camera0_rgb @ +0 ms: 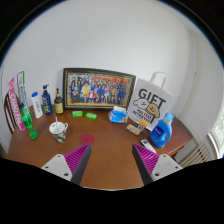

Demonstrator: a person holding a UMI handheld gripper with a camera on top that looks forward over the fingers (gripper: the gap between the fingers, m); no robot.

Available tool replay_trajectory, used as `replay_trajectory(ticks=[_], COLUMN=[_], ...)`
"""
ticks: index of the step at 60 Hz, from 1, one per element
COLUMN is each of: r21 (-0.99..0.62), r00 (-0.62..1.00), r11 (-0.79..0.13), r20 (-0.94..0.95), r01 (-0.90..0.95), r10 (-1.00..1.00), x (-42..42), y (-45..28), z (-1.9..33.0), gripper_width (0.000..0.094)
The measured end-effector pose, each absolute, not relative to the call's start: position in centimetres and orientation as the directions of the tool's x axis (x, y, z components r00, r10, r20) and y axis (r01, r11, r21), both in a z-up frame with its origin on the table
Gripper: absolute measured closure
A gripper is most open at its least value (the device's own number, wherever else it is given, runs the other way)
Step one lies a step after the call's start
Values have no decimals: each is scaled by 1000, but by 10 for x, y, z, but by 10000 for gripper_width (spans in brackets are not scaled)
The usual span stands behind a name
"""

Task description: Pour water

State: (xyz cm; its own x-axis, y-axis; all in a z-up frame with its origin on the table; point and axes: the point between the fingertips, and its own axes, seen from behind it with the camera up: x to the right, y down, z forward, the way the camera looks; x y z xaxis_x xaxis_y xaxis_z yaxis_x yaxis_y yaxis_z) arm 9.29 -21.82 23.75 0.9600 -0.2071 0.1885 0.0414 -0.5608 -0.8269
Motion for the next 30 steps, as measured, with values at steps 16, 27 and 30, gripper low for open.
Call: replay_trajectory(ticks=[16, 27, 30], r21=[-803, -810, -819], r00=[963, 991, 996], r11=[-593, -582, -569], r20=[198, 125, 94], r01=[54, 72, 74], r10=[-180, -51, -6], x=[13, -114, -157], y=[-220, -205, -196], z=[215, 183, 175], gripper_width=[87, 82, 83])
